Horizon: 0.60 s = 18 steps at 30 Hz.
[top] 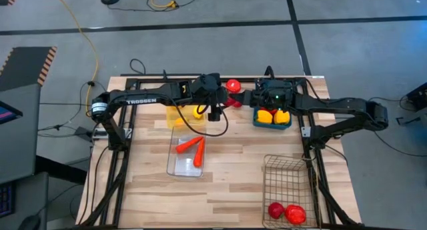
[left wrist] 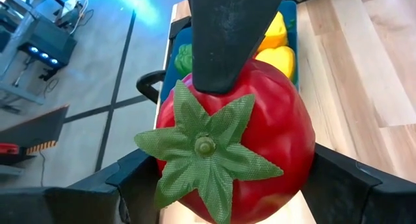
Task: Sort produce into baskets
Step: Put the top red tomato into the wire basket
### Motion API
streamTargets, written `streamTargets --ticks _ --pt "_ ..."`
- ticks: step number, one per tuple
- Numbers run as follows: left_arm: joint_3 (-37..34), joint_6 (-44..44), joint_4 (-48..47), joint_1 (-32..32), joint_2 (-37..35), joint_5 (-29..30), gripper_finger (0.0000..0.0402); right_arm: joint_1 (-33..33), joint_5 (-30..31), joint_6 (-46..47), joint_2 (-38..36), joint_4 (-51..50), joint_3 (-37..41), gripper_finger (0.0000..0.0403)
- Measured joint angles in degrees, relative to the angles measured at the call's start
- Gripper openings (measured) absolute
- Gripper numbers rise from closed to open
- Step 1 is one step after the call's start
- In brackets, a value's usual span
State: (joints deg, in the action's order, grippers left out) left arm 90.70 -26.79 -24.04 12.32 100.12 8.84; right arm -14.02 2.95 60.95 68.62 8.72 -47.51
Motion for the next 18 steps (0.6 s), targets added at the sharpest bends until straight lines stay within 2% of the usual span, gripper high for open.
streamTargets --ticks 14,18 --pt "0.0 -1.8 0.0 0.0 0.0 -0.7 0.0291 0.0 0.0 0.0 0.0 -0.1 0.0 0.029" --pt "0.0 -2.9 0.2 0.0 0.0 -0.8 0.0303 0.0 0.0 0.1 0.0 -0.1 0.0 0.029"
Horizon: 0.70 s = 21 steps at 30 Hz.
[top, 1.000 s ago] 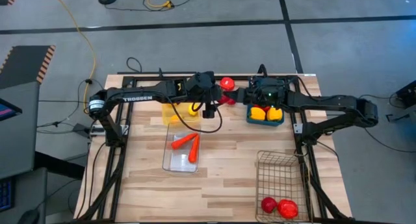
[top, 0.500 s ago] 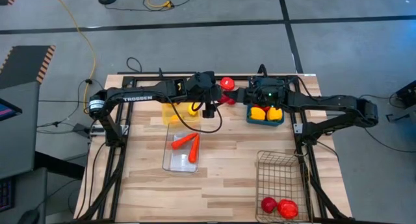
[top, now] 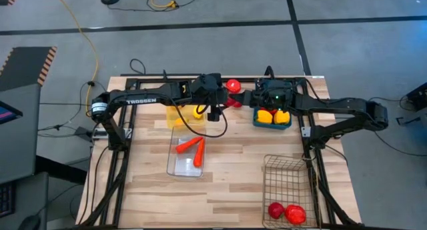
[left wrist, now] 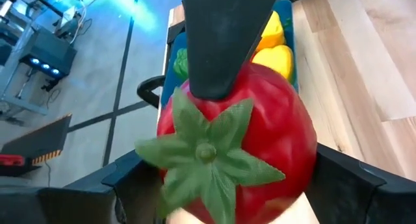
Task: Sort produce into baskets
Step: Put the top red tomato into the wire basket
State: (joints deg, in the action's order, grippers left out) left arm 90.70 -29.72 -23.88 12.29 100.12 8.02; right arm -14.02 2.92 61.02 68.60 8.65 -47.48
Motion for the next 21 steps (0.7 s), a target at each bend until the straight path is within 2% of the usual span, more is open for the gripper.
streamTargets --ticks 9,21 --pt "0.1 -1.2 2.3 -0.4 0.0 -0.2 0.0355 0.0 -0.6 0.2 0.1 0.6 0.0 0.029" --pt "0.1 -1.1 1.6 -0.4 0.0 0.8 0.0359 -1.1 -1.0 -1.5 0.0 0.4 0.0 0.029"
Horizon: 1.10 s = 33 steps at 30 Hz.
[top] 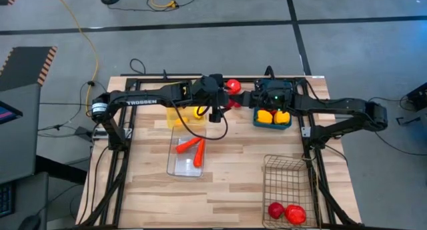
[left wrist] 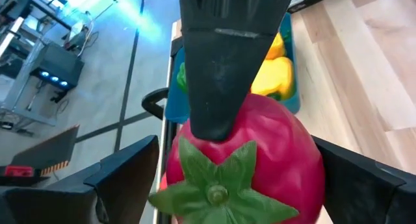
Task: Sort produce into baskets
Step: Put the top red tomato into the wire basket
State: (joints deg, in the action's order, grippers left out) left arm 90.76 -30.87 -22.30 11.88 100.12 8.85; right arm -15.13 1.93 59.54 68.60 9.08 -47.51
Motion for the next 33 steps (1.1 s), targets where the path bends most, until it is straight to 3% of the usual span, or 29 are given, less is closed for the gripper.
streamTargets --ticks 10,29,33 --pt "0.0 0.0 -0.2 -0.2 0.0 7.0 0.0359 -2.3 -0.7 -1.0 -0.2 -1.2 0.0 0.029" --pt "0.0 0.0 -0.3 -0.2 -0.4 7.1 0.0359 -4.9 -0.8 -3.1 -0.6 -2.5 0.1 0.029" --pt "0.0 -0.5 -1.3 -0.2 -2.2 7.1 0.0359 -6.3 -3.1 -3.1 -1.2 -2.7 0.1 0.029"
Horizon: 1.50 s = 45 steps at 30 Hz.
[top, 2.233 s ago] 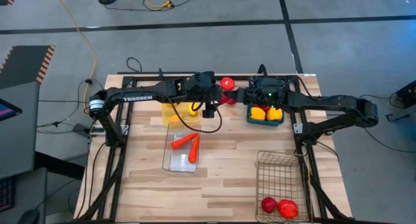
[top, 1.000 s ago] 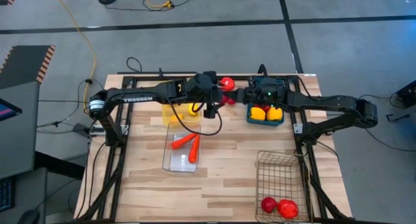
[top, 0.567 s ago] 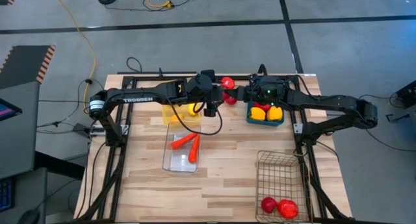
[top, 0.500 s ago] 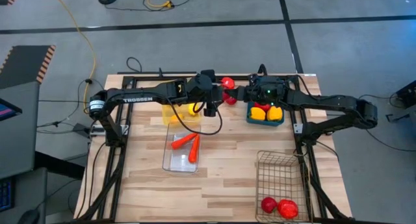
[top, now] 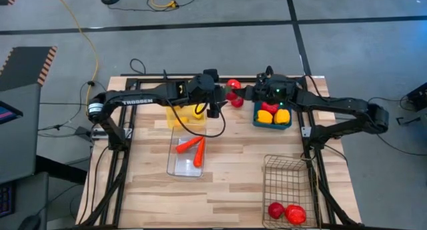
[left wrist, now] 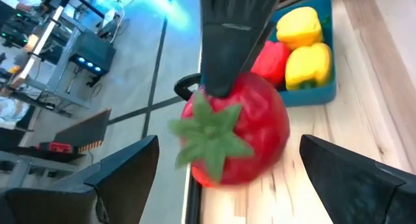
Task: Sort produce into baskets
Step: Put the top red tomato into the wire basket
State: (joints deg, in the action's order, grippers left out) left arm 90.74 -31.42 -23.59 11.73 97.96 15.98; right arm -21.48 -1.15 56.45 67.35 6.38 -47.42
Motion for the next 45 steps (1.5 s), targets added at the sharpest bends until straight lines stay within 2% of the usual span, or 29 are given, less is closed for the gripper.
streamTargets --ticks 10,17,29,34,45 --pt "0.0 1.1 -6.4 0.3 -4.6 -0.2 0.0359 -0.3 -3.6 -0.1 -6.9 -5.2 0.0 0.029" --pt "0.0 3.7 -12.1 0.7 -5.3 -0.1 0.0359 3.6 -7.7 0.6 -14.0 -13.9 0.0 0.029" --pt "0.0 8.7 -13.0 0.6 -5.0 -0.7 0.0359 19.7 -17.3 2.0 -19.7 -25.2 0.0 0.029" --pt "0.0 10.4 -13.0 0.6 -5.0 -2.3 0.0359 28.4 -18.5 2.9 -19.9 -31.5 0.0 0.029" --pt "0.0 11.9 -13.0 0.6 -5.0 -2.8 0.0359 46.2 -19.0 16.7 -19.2 -45.9 0.0 0.029"
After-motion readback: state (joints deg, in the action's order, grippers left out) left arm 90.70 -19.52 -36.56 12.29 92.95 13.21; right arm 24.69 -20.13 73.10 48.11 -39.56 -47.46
